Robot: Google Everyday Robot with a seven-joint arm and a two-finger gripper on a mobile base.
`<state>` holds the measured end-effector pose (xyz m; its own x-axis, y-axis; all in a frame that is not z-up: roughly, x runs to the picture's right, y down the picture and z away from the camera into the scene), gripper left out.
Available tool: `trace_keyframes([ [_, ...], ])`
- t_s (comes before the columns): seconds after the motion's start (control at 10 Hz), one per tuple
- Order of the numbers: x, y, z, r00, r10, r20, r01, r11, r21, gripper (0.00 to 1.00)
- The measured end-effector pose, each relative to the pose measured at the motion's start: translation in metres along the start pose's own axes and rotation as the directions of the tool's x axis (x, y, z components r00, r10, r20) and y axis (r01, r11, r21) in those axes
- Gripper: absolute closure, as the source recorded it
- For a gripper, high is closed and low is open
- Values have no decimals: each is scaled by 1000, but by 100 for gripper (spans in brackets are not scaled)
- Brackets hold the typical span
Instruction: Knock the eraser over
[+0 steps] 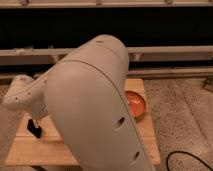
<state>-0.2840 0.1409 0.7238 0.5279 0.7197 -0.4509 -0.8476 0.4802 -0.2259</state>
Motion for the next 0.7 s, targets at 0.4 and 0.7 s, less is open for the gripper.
trace_keyframes([
  [0.4, -5, -1, 19, 999, 0, -42, 1, 1000, 20, 20],
  [0.7, -8, 0, 31, 998, -6, -67, 8, 1000, 24, 20],
])
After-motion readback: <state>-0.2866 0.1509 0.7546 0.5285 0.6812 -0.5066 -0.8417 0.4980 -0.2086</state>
